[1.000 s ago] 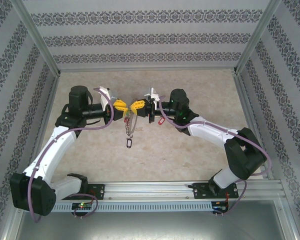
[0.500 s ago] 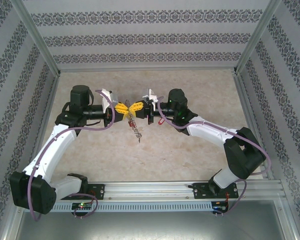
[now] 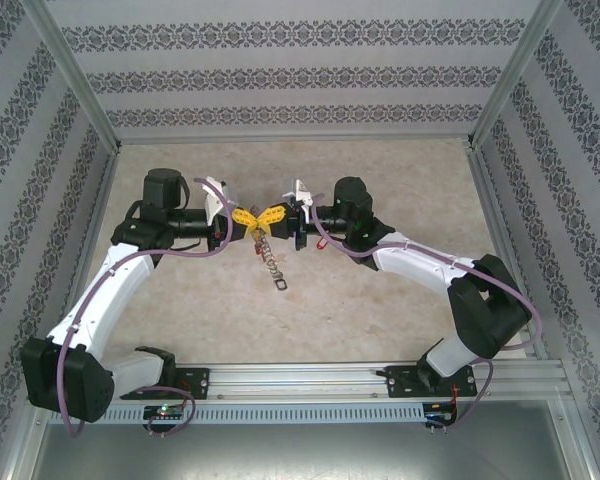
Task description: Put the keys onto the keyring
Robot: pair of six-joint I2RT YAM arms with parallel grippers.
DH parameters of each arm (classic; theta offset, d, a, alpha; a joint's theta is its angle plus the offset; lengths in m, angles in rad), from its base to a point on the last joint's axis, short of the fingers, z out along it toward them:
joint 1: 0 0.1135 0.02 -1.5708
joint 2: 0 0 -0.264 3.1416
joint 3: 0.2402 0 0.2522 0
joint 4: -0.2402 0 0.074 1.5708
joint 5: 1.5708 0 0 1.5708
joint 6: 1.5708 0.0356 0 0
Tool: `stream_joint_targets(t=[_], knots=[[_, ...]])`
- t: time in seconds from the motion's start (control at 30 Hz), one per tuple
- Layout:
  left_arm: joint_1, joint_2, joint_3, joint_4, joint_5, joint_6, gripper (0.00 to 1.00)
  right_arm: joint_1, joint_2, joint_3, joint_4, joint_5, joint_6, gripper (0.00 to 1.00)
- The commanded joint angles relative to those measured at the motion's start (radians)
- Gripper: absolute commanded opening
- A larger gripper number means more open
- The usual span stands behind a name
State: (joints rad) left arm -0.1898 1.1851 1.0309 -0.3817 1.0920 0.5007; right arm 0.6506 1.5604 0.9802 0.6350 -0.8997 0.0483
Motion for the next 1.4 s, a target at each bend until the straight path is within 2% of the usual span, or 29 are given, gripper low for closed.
stream_joint_targets(t=[0.0, 0.17, 0.3, 0.43, 0.63, 0.73, 0.9, 1.2, 1.27, 1.37], knots=[[-0.026, 0.005, 0.025, -0.094, 0.03, 0.099, 0.0, 0.019, -0.009, 0.045, 0.059, 0.001, -0.022, 0.0], [-0.027, -0.007, 0.037, -0.103, -0.057, 0.07, 0.0, 0.021, -0.016, 0.046, 0.005, -0.011, -0.064, 0.0], [-0.026, -0.051, 0.022, -0.06, -0.105, 0.042, 0.0, 0.019, -0.039, 0.06, -0.209, -0.045, -0.24, 0.0], [-0.027, -0.046, 0.049, -0.118, -0.102, 0.071, 0.0, -0.006, -0.053, 0.073, -0.394, -0.059, -0.373, 0.12], [-0.047, -0.039, 0.077, -0.228, -0.143, 0.14, 0.0, -0.001, -0.055, 0.159, -0.71, 0.025, -0.592, 0.22], [-0.067, -0.038, 0.083, -0.253, -0.158, 0.163, 0.0, 0.008, -0.035, 0.222, -0.851, 0.048, -0.667, 0.24], [-0.088, -0.026, 0.09, -0.282, -0.168, 0.194, 0.0, 0.017, -0.019, 0.265, -0.896, 0.03, -0.659, 0.3], [-0.095, -0.018, 0.086, -0.256, -0.138, 0.176, 0.0, 0.032, 0.025, 0.329, -0.98, 0.003, -0.673, 0.3], [-0.098, -0.018, 0.084, -0.257, -0.134, 0.177, 0.0, 0.038, 0.027, 0.335, -0.98, 0.001, -0.673, 0.29], [-0.1, -0.015, 0.084, -0.269, -0.123, 0.186, 0.0, 0.042, 0.033, 0.348, -0.981, -0.004, -0.673, 0.21]])
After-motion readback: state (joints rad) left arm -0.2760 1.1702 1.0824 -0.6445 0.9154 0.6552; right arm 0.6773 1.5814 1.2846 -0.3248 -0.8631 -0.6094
